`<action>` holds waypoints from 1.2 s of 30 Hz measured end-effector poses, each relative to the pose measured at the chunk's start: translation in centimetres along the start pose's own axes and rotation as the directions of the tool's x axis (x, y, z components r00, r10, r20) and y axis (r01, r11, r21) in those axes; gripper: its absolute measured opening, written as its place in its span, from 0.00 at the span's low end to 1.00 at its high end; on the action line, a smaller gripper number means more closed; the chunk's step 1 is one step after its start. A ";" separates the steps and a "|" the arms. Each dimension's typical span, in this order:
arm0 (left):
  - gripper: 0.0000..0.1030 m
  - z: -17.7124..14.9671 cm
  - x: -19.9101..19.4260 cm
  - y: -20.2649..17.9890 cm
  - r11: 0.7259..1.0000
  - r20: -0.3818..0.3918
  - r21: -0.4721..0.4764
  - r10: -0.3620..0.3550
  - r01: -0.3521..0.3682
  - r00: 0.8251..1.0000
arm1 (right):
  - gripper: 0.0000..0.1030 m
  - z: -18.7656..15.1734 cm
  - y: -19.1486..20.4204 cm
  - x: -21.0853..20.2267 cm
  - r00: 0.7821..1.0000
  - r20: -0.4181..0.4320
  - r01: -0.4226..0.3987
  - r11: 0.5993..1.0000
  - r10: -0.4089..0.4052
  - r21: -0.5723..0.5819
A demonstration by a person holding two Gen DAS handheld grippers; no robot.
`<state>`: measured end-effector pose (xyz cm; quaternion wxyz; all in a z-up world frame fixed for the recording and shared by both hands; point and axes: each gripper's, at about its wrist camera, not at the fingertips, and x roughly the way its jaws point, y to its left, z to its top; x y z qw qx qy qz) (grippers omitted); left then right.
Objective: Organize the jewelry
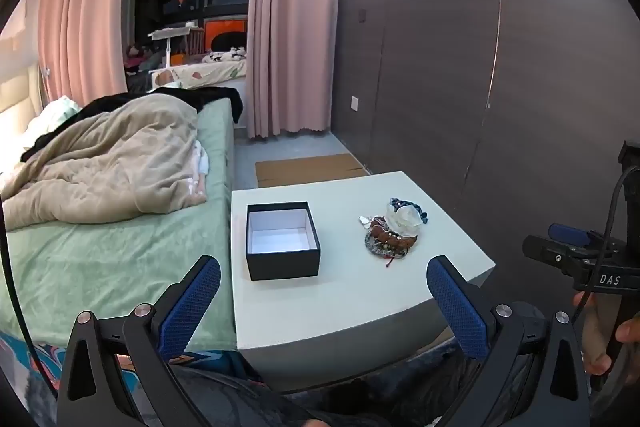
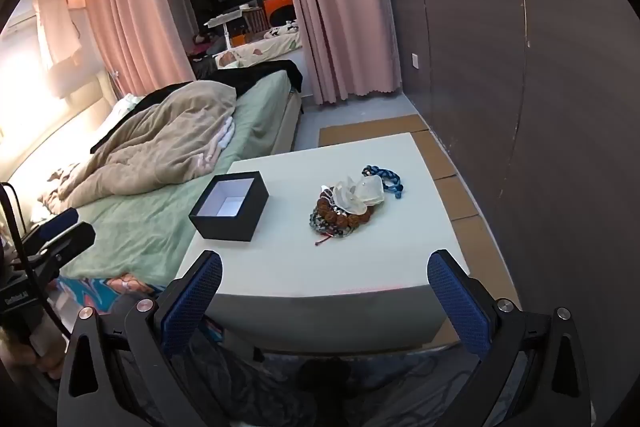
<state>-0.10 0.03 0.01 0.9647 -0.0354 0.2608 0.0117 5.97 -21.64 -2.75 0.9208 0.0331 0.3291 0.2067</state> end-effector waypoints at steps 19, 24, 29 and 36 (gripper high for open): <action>1.00 0.1 -0.3 0.8 1.000 -0.001 -0.030 0.008 -0.008 1.000 | 1.00 0.0 0.4 0.2 0.999 0.006 0.049 0.999 -0.049 -0.017; 1.00 0.1 -0.4 1.0 0.999 0.004 -0.028 0.020 -0.020 1.000 | 1.00 0.1 0.7 0.0 0.998 0.010 0.063 0.998 -0.063 -0.027; 1.00 0.1 -0.7 1.1 0.999 0.016 -0.031 0.025 -0.025 1.000 | 1.00 0.1 0.8 -0.2 0.997 0.021 0.069 0.997 -0.068 -0.030; 1.00 0.0 -1.0 1.3 0.999 0.016 -0.025 0.026 -0.026 1.000 | 1.00 0.0 0.9 0.0 0.997 0.015 0.080 0.996 -0.079 -0.040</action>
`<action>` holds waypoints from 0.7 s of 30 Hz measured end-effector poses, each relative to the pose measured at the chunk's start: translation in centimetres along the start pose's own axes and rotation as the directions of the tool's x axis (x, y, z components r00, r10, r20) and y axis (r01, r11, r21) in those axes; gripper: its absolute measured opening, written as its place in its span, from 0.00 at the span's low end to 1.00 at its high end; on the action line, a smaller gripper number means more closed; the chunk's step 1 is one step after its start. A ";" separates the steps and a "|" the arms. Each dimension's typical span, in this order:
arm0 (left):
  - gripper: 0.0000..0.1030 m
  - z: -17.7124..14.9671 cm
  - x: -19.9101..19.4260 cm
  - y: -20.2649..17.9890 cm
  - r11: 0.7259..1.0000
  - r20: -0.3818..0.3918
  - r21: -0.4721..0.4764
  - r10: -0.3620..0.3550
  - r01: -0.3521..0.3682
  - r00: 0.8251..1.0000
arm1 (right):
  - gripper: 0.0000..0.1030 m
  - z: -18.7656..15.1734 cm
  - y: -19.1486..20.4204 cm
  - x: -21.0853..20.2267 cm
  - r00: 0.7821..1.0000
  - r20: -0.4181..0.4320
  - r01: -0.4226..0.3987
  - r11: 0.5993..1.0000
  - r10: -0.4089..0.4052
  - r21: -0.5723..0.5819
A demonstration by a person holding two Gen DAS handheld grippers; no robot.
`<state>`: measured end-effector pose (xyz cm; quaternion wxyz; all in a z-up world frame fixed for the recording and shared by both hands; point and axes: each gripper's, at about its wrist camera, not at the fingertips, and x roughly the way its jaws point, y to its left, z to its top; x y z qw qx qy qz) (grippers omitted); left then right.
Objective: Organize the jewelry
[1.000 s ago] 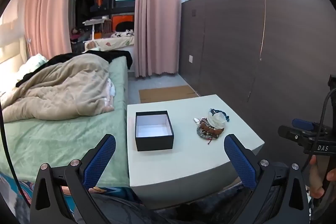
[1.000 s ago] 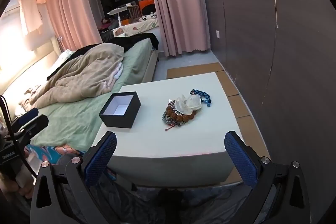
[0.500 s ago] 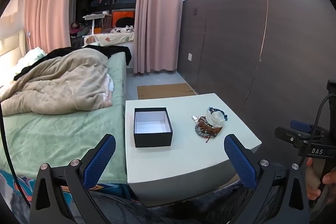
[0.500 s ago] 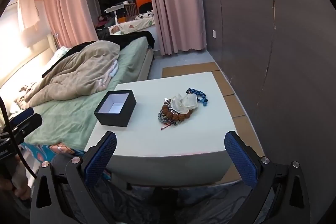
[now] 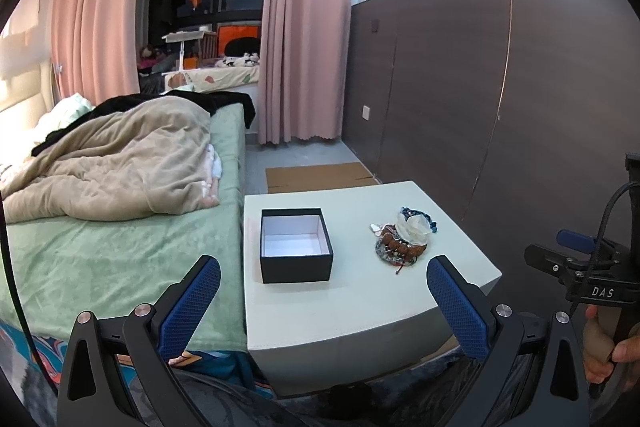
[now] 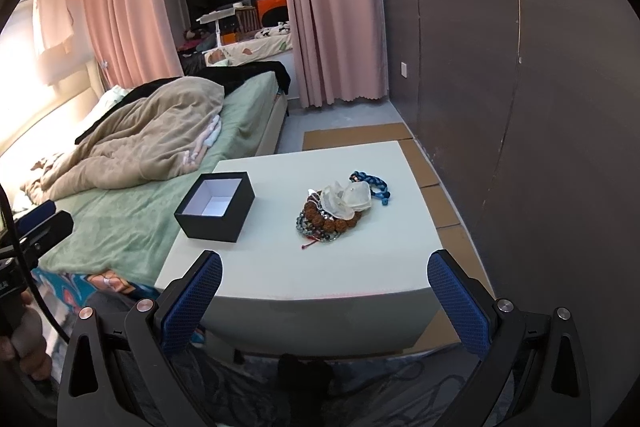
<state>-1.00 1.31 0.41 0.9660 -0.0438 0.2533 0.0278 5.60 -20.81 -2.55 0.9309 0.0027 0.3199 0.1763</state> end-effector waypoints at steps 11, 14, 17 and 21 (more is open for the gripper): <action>1.00 0.1 0.0 -0.5 1.000 0.010 0.005 0.003 -0.003 1.000 | 1.00 0.2 0.2 0.0 1.000 0.009 -0.030 0.999 0.030 -0.018; 1.00 0.1 0.1 -0.4 1.000 0.008 -0.003 -0.001 0.001 1.000 | 1.00 0.1 0.4 0.0 0.999 0.007 -0.031 0.999 0.031 -0.023; 1.00 0.1 0.1 -0.2 1.000 0.004 -0.002 -0.009 0.009 1.000 | 1.00 0.2 0.3 0.2 0.999 0.006 -0.036 0.999 0.036 -0.012; 1.00 0.2 0.0 -0.1 1.000 0.011 -0.008 -0.007 0.007 1.000 | 0.99 0.2 0.4 0.1 1.000 0.007 -0.029 1.000 0.029 -0.006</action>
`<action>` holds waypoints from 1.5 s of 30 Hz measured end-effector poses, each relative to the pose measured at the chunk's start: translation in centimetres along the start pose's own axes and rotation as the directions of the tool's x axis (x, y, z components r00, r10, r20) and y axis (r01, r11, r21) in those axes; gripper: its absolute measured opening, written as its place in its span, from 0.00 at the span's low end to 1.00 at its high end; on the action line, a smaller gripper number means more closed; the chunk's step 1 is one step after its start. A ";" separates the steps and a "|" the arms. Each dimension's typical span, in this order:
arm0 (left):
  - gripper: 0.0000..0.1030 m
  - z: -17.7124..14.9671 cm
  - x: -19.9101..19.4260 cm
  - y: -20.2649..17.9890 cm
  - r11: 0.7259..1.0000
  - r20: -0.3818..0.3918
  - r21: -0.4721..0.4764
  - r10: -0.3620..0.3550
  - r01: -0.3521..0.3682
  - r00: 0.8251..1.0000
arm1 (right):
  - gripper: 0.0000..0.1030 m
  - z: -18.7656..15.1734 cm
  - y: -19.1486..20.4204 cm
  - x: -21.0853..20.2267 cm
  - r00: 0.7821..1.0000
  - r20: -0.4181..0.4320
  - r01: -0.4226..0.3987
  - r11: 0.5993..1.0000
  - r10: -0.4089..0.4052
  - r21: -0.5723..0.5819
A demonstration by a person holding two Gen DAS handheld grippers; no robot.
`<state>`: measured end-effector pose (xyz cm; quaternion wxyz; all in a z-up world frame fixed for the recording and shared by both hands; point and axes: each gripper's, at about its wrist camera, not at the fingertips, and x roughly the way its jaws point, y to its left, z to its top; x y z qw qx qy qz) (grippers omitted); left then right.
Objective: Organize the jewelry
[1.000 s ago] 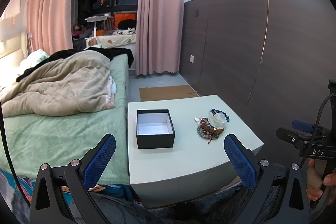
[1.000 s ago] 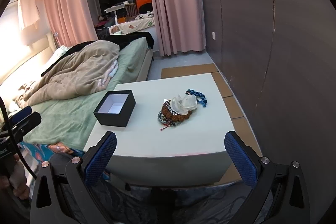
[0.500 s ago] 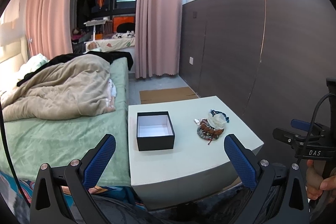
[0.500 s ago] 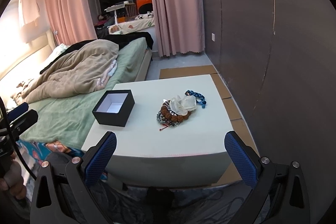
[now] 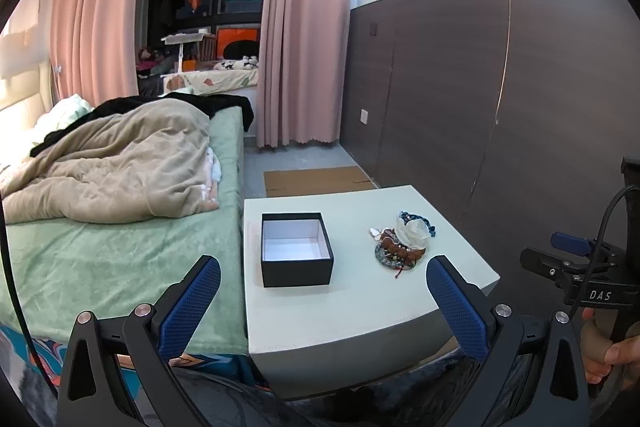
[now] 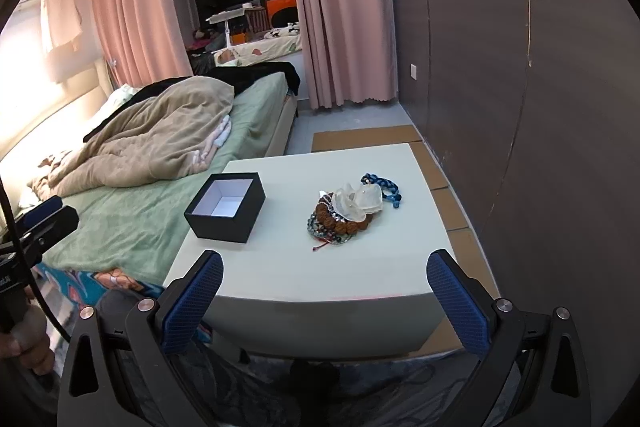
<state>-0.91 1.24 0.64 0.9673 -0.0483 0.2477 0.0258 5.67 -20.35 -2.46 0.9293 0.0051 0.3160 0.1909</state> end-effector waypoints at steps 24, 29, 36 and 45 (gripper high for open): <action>0.96 -0.1 -0.1 -0.1 1.000 -0.007 0.012 0.000 0.000 1.000 | 0.97 0.2 -0.6 0.1 1.000 -0.007 0.001 1.000 -0.001 0.009; 0.95 -0.1 0.7 -0.3 1.000 -0.021 0.014 -0.004 0.005 1.000 | 0.97 0.3 -0.8 0.3 1.000 -0.009 0.005 1.000 -0.005 0.009; 0.95 0.4 2.8 -1.1 0.999 -0.045 0.034 -0.021 0.023 0.999 | 0.97 0.3 -2.5 1.6 1.000 -0.028 0.010 0.999 -0.009 0.041; 0.95 1.4 7.8 -2.7 0.998 -0.118 0.034 -0.047 0.052 0.992 | 0.97 0.5 -6.0 4.1 0.998 -0.049 -0.024 0.994 0.029 0.110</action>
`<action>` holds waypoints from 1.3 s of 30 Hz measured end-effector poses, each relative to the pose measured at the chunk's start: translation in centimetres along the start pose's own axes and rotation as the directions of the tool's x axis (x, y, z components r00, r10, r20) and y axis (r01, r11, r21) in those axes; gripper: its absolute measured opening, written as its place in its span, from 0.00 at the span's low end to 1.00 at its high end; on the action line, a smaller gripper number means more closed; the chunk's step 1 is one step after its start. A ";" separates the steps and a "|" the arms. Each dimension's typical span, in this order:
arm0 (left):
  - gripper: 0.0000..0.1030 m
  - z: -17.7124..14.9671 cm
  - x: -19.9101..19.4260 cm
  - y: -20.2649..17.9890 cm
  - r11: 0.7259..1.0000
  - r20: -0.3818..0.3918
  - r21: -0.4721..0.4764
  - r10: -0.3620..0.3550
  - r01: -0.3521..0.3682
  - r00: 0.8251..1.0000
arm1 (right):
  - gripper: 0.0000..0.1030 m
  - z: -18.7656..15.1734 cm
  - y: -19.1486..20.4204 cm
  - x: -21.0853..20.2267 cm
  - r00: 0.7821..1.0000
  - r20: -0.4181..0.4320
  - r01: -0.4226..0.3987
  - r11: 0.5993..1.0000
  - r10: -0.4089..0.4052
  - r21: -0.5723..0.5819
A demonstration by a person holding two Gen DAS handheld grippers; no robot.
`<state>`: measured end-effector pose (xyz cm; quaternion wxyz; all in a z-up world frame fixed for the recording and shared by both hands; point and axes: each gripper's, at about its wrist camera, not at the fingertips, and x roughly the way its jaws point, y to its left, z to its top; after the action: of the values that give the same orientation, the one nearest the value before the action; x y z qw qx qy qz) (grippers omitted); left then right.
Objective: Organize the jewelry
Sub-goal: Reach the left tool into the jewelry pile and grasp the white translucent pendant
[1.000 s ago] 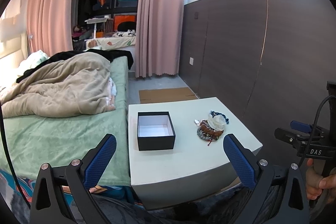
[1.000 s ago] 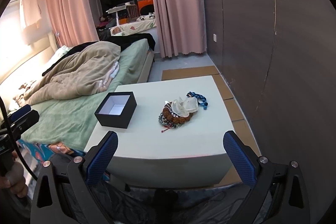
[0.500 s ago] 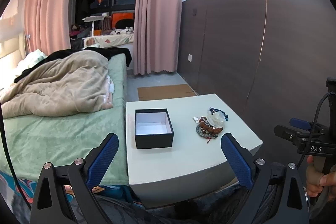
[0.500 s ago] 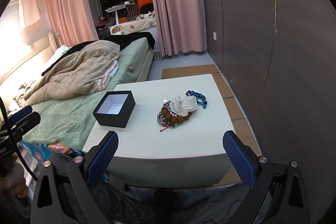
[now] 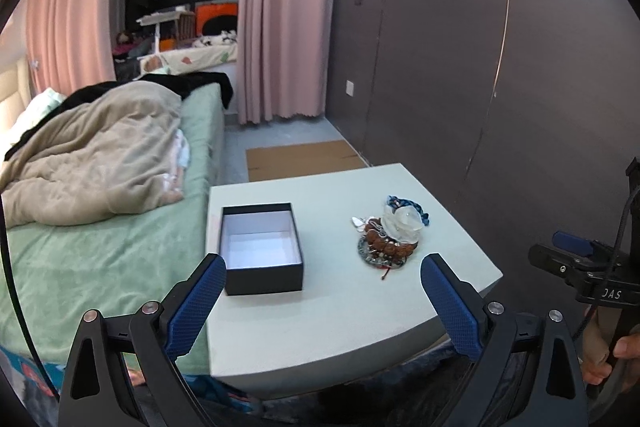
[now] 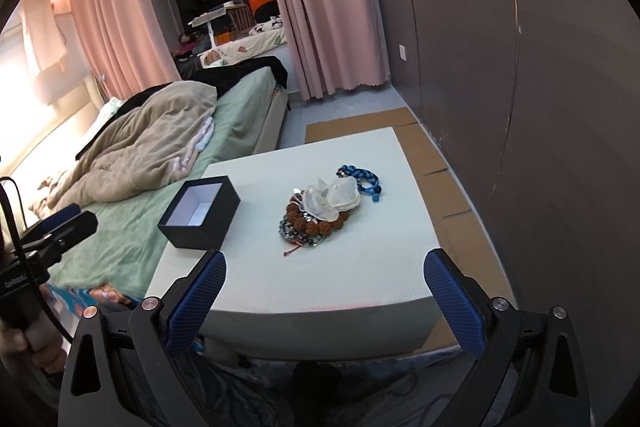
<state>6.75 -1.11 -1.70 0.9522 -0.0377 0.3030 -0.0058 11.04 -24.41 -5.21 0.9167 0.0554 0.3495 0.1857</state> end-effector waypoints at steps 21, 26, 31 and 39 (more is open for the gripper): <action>0.71 2.8 13.5 -6.6 0.978 -0.234 0.033 -0.192 0.206 0.953 | 0.97 0.6 -9.0 5.9 0.998 -0.056 0.045 0.979 -0.035 0.198; 0.60 2.9 17.2 -7.8 0.972 -0.309 0.033 -0.210 0.231 0.928 | 0.97 0.4 -10.4 6.8 0.996 -0.069 0.076 0.973 -0.062 0.220; 0.57 3.0 20.1 -8.5 0.968 -0.351 0.024 -0.224 0.248 0.909 | 0.97 0.3 -11.6 7.4 0.994 -0.077 0.091 0.968 -0.075 0.236; 0.45 2.5 23.9 -9.3 0.969 -0.408 0.016 -0.219 0.246 0.887 | 0.97 0.2 -13.0 8.2 0.991 -0.108 0.109 0.954 -0.082 0.278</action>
<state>27.86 -11.04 -12.73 0.8625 -0.0397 0.4853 -0.1376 20.76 -33.33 -13.14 0.8894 0.1604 0.4182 0.0915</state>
